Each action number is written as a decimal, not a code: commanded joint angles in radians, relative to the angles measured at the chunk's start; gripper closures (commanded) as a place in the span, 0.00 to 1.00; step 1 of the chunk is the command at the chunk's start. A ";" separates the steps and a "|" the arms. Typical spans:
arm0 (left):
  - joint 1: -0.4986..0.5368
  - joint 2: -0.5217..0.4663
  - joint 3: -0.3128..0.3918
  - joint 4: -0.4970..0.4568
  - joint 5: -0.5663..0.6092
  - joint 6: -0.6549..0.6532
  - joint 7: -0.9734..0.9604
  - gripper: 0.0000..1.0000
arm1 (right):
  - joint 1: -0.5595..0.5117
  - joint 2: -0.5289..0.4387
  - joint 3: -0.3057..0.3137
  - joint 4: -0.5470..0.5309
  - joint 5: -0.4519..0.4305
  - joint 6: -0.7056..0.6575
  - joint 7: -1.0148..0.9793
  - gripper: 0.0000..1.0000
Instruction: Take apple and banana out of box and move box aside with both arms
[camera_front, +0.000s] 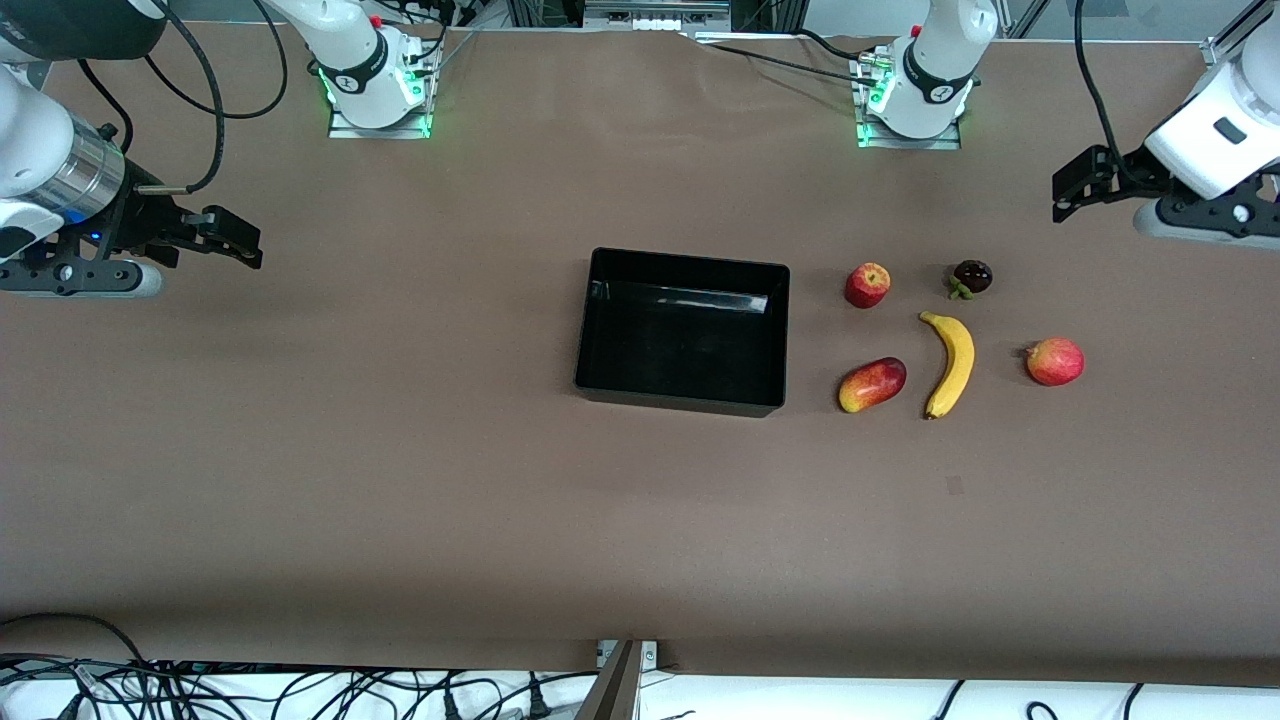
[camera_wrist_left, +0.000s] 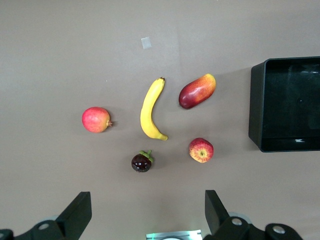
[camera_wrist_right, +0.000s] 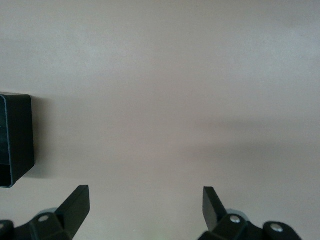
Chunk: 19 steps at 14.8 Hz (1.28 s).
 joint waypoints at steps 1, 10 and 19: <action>-0.001 0.037 0.010 0.037 -0.005 -0.032 -0.018 0.00 | 0.003 -0.002 0.000 0.005 -0.009 -0.005 -0.002 0.00; 0.004 0.040 0.015 0.045 -0.015 -0.023 -0.018 0.00 | 0.003 -0.002 0.000 -0.002 -0.011 -0.003 0.001 0.00; 0.002 0.048 0.005 0.039 -0.038 -0.034 -0.107 0.00 | 0.006 0.012 0.003 0.005 0.012 0.078 -0.008 0.00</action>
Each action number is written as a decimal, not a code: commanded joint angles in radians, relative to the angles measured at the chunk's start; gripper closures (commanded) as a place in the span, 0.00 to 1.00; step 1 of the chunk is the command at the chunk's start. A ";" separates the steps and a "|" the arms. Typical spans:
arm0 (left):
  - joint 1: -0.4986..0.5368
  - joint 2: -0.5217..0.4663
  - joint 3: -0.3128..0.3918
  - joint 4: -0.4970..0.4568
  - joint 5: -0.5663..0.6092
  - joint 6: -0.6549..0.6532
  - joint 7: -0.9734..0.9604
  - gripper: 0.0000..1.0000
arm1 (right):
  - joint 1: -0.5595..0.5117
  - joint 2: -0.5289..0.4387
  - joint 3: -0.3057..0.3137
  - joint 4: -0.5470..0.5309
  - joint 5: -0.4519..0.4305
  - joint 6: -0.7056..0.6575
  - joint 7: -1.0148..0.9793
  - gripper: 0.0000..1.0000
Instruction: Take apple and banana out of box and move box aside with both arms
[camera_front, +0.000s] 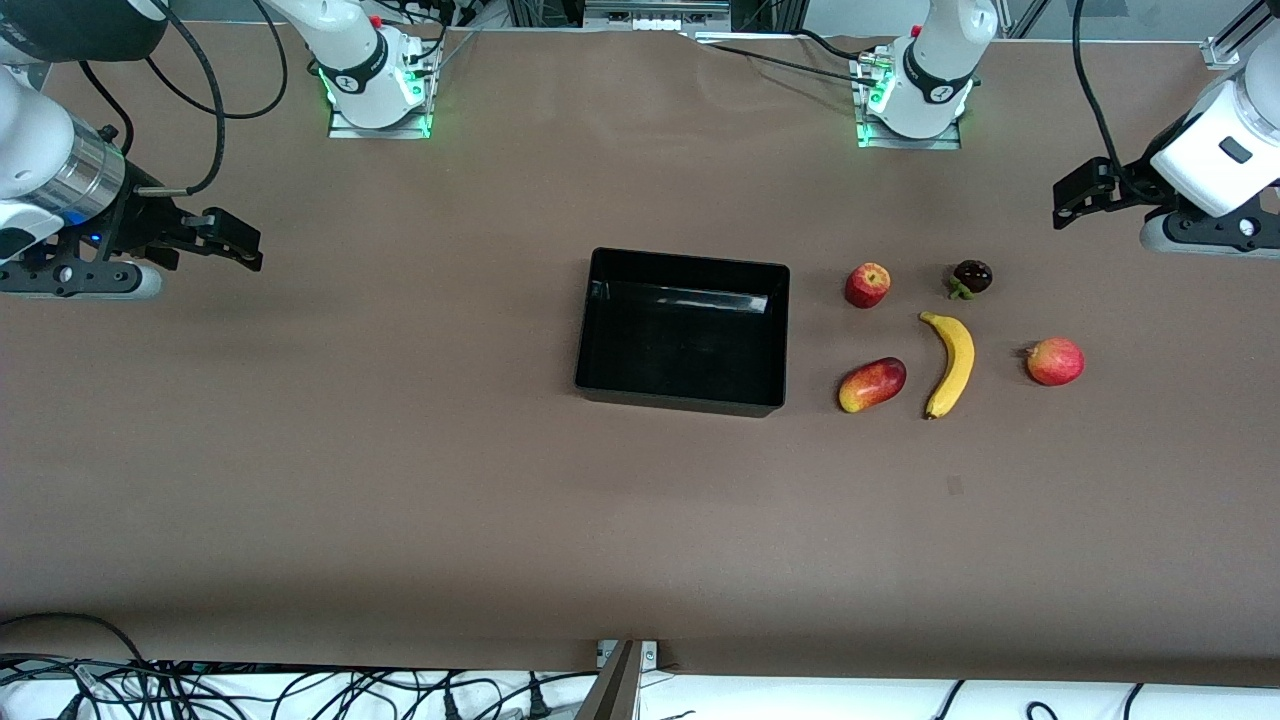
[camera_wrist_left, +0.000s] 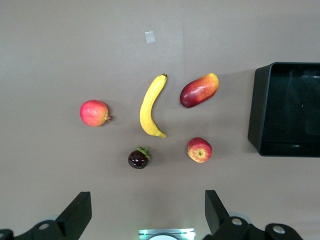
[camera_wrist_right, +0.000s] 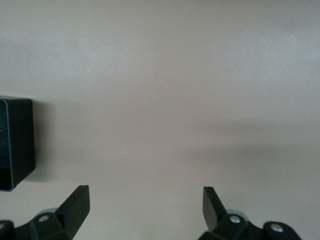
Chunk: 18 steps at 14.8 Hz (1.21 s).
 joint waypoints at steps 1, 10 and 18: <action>0.004 0.017 -0.002 0.027 -0.037 -0.027 -0.030 0.00 | 0.019 0.016 0.004 0.007 0.020 0.076 -0.008 0.00; 0.001 0.042 -0.004 0.031 -0.048 -0.023 -0.026 0.00 | 0.217 0.268 0.037 -0.010 0.129 0.196 0.185 0.00; 0.001 0.043 -0.004 0.059 -0.048 -0.023 -0.024 0.00 | 0.533 0.519 0.036 -0.029 0.126 0.566 0.636 0.00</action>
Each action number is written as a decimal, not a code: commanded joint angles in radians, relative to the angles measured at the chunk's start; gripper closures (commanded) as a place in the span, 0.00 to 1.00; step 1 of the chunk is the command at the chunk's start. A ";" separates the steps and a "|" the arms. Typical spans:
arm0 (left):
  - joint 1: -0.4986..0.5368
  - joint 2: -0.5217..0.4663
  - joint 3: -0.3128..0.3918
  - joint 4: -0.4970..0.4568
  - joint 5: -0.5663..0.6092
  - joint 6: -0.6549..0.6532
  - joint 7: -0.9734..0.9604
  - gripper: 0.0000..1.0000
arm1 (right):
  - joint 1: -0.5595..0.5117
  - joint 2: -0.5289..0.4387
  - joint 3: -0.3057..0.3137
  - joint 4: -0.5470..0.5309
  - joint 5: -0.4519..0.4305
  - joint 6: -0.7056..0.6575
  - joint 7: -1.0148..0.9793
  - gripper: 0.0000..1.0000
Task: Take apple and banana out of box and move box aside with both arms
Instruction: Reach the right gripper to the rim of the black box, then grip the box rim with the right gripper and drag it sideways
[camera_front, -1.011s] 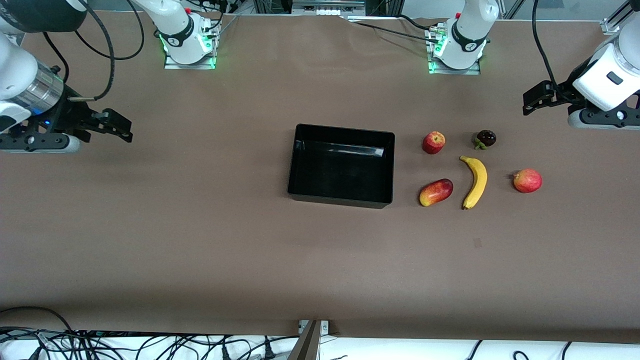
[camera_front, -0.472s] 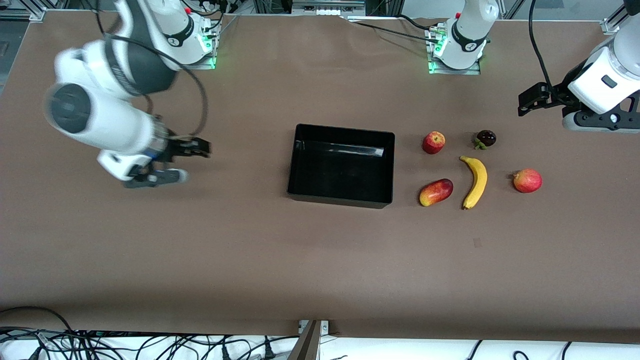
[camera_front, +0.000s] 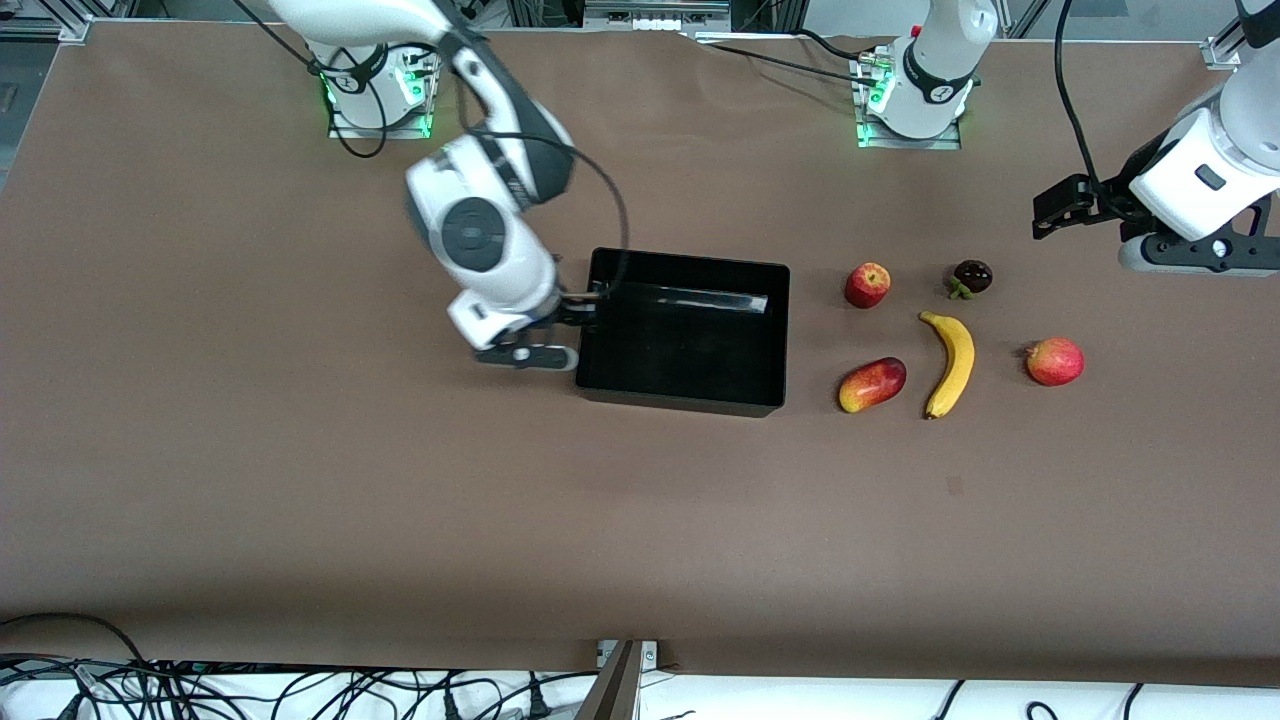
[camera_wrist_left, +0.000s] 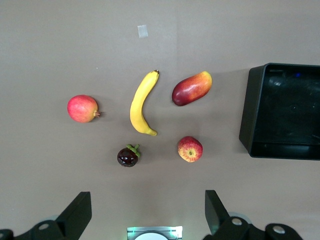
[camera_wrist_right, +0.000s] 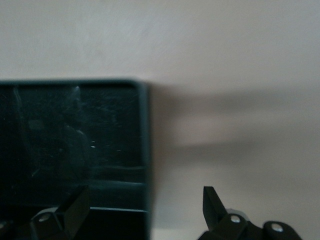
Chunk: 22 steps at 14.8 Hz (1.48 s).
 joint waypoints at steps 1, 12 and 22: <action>0.003 0.011 0.000 0.044 -0.018 -0.019 -0.007 0.00 | 0.046 0.047 -0.016 0.002 0.008 0.053 0.074 0.01; 0.000 0.012 0.000 0.064 -0.019 -0.022 -0.010 0.00 | 0.040 0.038 -0.036 -0.047 0.002 0.043 0.016 1.00; -0.012 0.103 -0.002 0.102 -0.041 0.008 -0.008 0.00 | 0.006 -0.086 -0.383 -0.043 0.022 -0.152 -0.610 1.00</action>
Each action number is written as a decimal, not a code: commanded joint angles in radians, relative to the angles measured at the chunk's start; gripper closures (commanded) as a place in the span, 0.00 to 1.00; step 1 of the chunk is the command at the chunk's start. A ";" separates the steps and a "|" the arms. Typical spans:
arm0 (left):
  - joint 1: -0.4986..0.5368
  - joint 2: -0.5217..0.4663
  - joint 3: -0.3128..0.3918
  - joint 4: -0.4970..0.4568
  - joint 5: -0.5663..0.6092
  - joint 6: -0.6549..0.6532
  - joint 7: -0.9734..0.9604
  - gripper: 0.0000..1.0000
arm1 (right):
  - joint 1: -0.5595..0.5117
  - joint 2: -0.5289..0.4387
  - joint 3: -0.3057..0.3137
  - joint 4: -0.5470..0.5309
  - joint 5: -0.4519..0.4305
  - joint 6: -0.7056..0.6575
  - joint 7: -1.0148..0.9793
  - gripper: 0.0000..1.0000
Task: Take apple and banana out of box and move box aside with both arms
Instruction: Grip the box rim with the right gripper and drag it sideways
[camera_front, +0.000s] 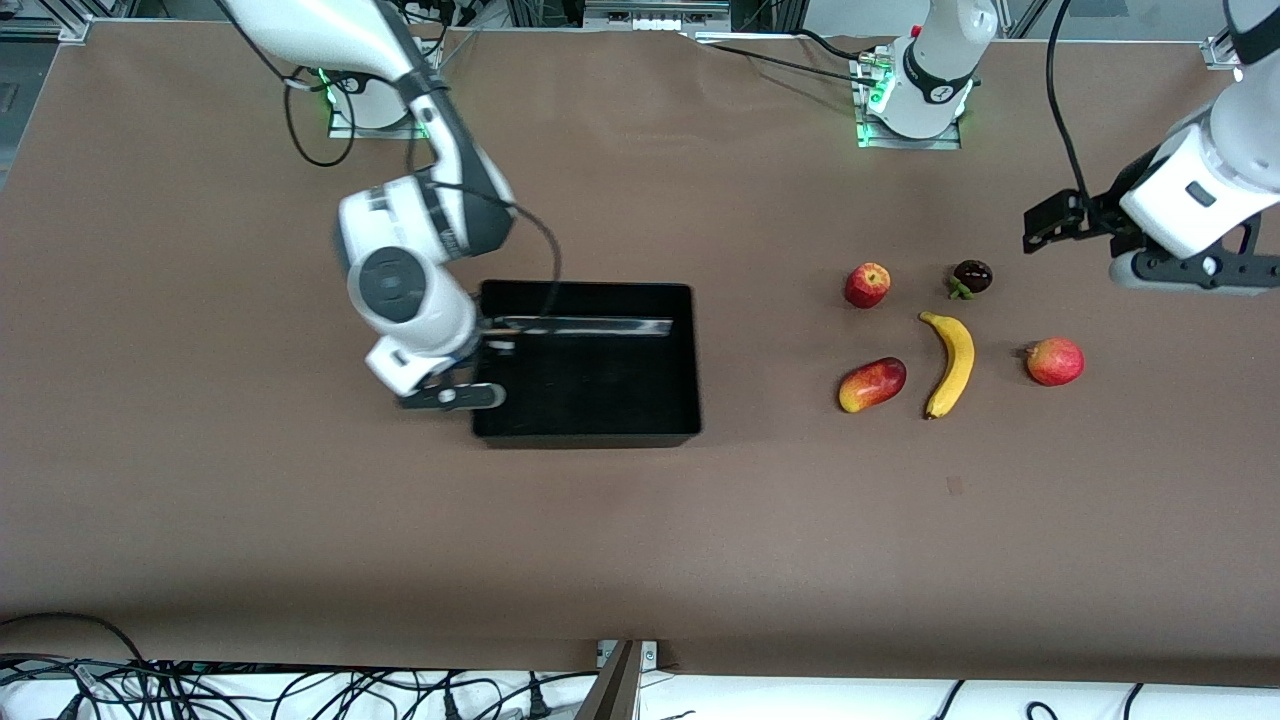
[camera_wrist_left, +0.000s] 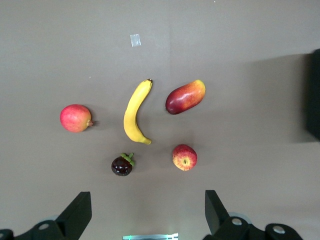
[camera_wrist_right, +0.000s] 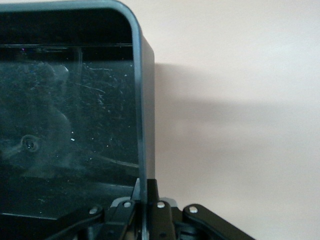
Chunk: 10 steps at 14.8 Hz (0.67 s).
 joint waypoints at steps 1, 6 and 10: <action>-0.006 0.036 0.002 0.056 -0.026 -0.013 -0.006 0.00 | -0.042 -0.041 -0.072 -0.058 0.022 -0.015 -0.193 1.00; -0.001 0.024 -0.003 0.072 -0.018 -0.014 -0.018 0.00 | -0.244 -0.051 -0.075 -0.130 0.024 -0.002 -0.402 1.00; 0.002 0.007 0.002 0.069 0.005 -0.005 -0.012 0.00 | -0.332 -0.051 -0.075 -0.242 0.051 0.134 -0.505 1.00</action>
